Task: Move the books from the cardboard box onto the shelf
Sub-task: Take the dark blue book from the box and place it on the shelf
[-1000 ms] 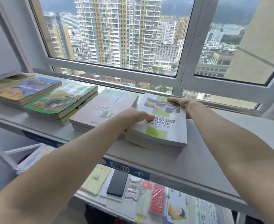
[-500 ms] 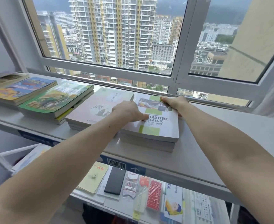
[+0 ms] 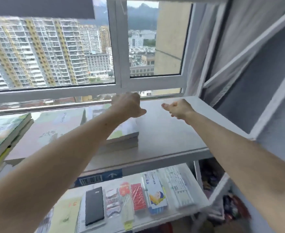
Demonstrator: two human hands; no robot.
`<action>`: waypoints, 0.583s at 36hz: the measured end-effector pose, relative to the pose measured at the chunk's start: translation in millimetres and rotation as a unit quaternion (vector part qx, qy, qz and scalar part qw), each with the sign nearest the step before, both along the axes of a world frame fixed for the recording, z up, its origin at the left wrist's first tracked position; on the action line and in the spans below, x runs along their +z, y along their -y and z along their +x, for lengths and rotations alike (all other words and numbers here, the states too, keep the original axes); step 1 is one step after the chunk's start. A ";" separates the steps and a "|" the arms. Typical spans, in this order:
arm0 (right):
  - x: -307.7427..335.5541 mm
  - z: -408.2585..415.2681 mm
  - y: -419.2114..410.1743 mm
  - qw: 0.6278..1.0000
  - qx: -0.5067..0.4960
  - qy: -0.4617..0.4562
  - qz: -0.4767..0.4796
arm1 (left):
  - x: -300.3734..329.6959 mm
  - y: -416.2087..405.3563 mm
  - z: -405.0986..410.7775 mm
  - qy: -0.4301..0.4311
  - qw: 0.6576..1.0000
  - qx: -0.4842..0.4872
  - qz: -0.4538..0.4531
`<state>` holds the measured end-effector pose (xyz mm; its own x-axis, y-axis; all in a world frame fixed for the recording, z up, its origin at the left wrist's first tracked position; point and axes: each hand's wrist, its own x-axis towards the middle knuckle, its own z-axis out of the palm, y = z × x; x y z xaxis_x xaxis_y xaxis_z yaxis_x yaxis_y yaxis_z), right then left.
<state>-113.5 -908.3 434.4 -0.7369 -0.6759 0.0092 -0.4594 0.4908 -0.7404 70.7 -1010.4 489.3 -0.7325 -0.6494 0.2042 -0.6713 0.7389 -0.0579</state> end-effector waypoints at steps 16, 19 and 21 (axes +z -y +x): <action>-45.2 92.0 -470.8 0.928 -0.331 -0.037 0.168 | -68.7 -367.3 -108.5 0.099 0.899 -0.426 0.033; -59.8 131.4 -569.3 0.896 -0.401 -0.021 0.187 | -84.9 -468.4 -96.3 0.122 0.865 -0.484 0.049; -70.0 161.4 -634.3 0.875 -0.439 -0.012 0.202 | -99.2 -536.3 -85.4 0.136 0.841 -0.521 0.062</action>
